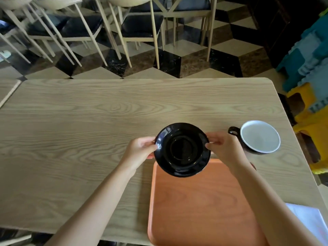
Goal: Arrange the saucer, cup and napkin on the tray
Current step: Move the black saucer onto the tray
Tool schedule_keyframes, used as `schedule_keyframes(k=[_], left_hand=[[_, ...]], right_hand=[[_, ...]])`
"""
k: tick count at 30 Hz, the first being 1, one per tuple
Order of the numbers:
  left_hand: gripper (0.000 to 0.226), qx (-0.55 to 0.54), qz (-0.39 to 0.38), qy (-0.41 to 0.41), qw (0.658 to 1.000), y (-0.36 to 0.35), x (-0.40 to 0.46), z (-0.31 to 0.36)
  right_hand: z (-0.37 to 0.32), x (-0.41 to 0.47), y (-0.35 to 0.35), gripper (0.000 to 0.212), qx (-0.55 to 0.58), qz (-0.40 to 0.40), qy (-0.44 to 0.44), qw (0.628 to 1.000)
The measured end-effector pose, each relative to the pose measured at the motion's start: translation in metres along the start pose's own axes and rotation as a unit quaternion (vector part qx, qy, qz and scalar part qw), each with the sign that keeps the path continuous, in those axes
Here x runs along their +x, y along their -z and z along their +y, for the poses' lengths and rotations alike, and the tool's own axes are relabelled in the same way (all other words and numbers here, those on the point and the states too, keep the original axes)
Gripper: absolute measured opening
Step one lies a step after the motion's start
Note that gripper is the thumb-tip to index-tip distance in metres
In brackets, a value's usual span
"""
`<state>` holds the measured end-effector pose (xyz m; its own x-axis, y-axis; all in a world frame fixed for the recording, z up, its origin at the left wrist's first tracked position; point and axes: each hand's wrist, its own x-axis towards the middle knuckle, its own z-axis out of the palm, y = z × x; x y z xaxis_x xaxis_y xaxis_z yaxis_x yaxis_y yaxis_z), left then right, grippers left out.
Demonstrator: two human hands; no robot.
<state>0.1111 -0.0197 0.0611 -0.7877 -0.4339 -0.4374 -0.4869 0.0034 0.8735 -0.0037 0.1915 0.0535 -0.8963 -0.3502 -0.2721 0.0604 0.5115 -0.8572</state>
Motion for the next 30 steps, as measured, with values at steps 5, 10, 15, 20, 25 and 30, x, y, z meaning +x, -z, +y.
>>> schedule_keyframes(k=[5, 10, 15, 20, 25, 30], left_hand=[[0.039, 0.030, -0.015, 0.011, 0.999, 0.006, -0.028, -0.032], [0.040, 0.076, -0.009, 0.023, 0.997, 0.005, -0.040, -0.053], [0.045, 0.130, -0.015, 0.006, 0.991, 0.004, -0.045, -0.062], [0.046, 0.160, -0.005, -0.012, 0.987, 0.001, -0.047, -0.068], [0.045, 0.192, 0.002, -0.020, 0.981, 0.002, -0.048, -0.068], [0.042, 0.258, 0.009, -0.038, 0.965, 0.000, -0.046, -0.061]], right_hand=[[0.028, -0.031, -0.018, 0.044, 0.009, -0.001, -0.032, 0.999], [0.040, -0.054, -0.028, 0.046, -0.018, -0.008, -0.058, 0.998], [0.045, -0.062, -0.034, 0.048, -0.016, -0.008, -0.074, 0.997], [0.045, -0.066, -0.037, 0.044, -0.029, -0.001, -0.071, 0.997], [0.043, -0.066, -0.037, 0.038, -0.045, -0.004, -0.066, 0.997], [0.041, -0.069, -0.036, 0.029, -0.063, 0.001, -0.054, 0.997]])
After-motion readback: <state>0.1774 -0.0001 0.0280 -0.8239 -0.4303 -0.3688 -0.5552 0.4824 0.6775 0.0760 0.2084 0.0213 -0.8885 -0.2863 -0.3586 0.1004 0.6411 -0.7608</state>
